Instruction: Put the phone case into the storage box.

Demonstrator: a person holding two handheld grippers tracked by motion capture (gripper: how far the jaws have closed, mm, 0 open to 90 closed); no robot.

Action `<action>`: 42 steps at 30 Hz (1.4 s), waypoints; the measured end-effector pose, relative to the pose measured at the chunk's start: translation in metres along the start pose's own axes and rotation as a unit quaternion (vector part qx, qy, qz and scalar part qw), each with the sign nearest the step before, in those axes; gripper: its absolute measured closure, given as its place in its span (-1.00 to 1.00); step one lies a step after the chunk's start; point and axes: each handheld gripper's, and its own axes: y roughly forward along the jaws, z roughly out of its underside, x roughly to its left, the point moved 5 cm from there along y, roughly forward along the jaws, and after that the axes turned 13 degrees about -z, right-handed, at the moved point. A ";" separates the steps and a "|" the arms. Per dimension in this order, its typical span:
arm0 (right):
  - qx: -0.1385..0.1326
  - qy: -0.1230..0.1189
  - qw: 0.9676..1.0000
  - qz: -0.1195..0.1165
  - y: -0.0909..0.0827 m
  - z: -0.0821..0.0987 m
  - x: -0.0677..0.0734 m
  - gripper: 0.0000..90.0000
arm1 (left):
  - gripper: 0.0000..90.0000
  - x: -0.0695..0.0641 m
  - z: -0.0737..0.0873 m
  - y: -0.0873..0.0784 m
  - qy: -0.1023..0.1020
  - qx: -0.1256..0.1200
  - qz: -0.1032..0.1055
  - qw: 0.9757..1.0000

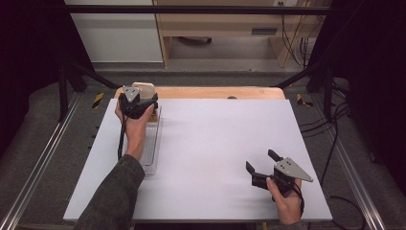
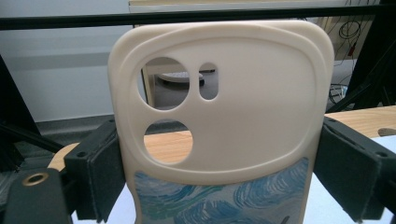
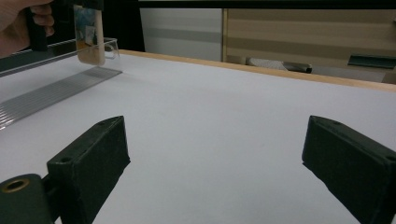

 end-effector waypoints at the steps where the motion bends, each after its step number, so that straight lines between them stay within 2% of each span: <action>1: 0.000 0.000 1.000 0.000 0.000 0.000 0.000 -0.85 | -0.76 0.000 0.000 0.000 0.000 0.000 0.000 1.000; 42: 0.001 0.000 1.000 -0.002 0.001 0.001 0.000 -0.85 | -0.76 -0.003 0.009 0.007 0.011 0.015 -0.003 1.000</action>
